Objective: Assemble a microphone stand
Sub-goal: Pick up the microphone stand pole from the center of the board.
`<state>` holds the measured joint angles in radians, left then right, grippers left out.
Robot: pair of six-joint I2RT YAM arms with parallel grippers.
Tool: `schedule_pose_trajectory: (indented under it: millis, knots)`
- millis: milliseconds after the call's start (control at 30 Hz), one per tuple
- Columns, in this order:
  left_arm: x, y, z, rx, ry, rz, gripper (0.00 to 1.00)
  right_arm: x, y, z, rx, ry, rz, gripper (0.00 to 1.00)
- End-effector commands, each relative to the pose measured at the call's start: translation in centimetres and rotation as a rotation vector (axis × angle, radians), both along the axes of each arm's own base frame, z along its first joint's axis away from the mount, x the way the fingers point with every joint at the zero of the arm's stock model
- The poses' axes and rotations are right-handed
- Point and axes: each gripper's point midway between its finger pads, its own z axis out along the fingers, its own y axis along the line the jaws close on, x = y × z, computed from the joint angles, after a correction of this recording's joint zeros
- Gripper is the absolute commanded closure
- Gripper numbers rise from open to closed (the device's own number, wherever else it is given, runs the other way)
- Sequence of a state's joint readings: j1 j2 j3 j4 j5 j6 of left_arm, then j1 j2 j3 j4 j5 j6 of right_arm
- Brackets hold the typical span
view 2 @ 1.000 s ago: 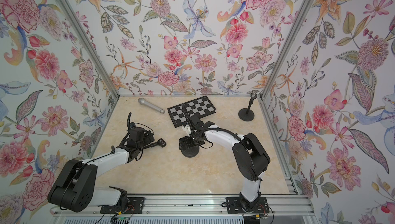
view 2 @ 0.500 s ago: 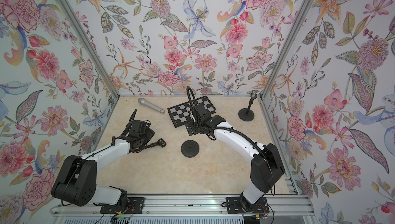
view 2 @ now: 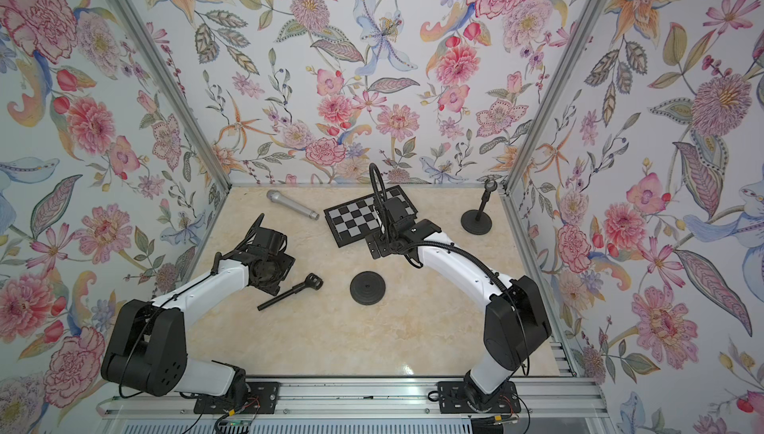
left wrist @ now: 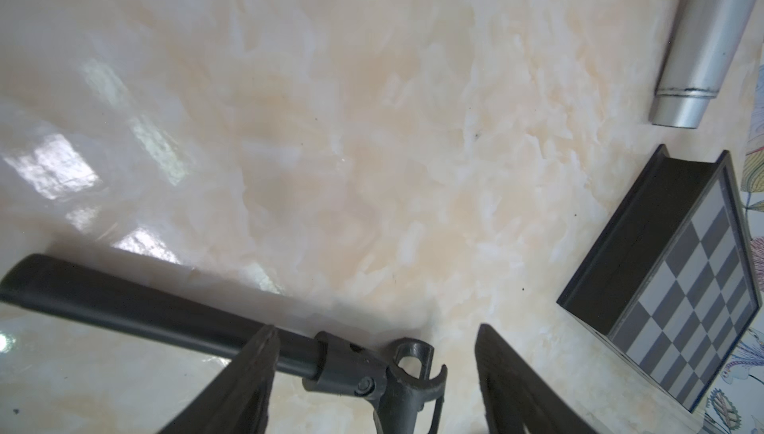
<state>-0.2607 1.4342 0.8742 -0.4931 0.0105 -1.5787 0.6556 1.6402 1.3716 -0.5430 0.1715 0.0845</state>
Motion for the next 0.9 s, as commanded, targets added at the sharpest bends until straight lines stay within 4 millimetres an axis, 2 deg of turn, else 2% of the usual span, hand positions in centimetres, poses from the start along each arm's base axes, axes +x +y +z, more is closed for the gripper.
schedule_pose_trajectory:
  millis: [0,167,367,467,700,800,867]
  knots:
    - [-1.6,0.6,0.1,0.011,0.038,0.059,0.23,-0.2,0.3,-1.0,-0.024,0.027,0.037,0.0]
    - [-3.3,0.3,-1.5,-0.02,0.081,0.091,0.23,0.0,0.6,-1.4,-0.011,0.025,0.038,0.0]
    - [-3.4,-0.5,-2.5,-0.056,0.085,0.12,0.2,-0.5,0.5,-2.3,-0.004,0.05,0.033,0.0]
    - [-3.5,-0.6,-3.9,-0.064,0.117,0.131,0.21,-0.9,0.2,-2.5,-0.003,0.057,0.028,0.0]
    - [-4.3,-1.3,-7.3,-0.054,0.241,0.1,0.41,-1.5,-0.2,-2.8,0.002,0.068,0.021,0.0]
    - [-4.0,-1.1,-7.0,-0.041,0.231,0.101,0.52,-1.6,-0.2,-2.7,0.003,0.066,0.023,0.0]
    - [-3.6,-1.0,-6.8,-0.03,0.212,0.09,0.63,-1.6,-0.1,-2.7,0.004,0.066,0.025,0.0]
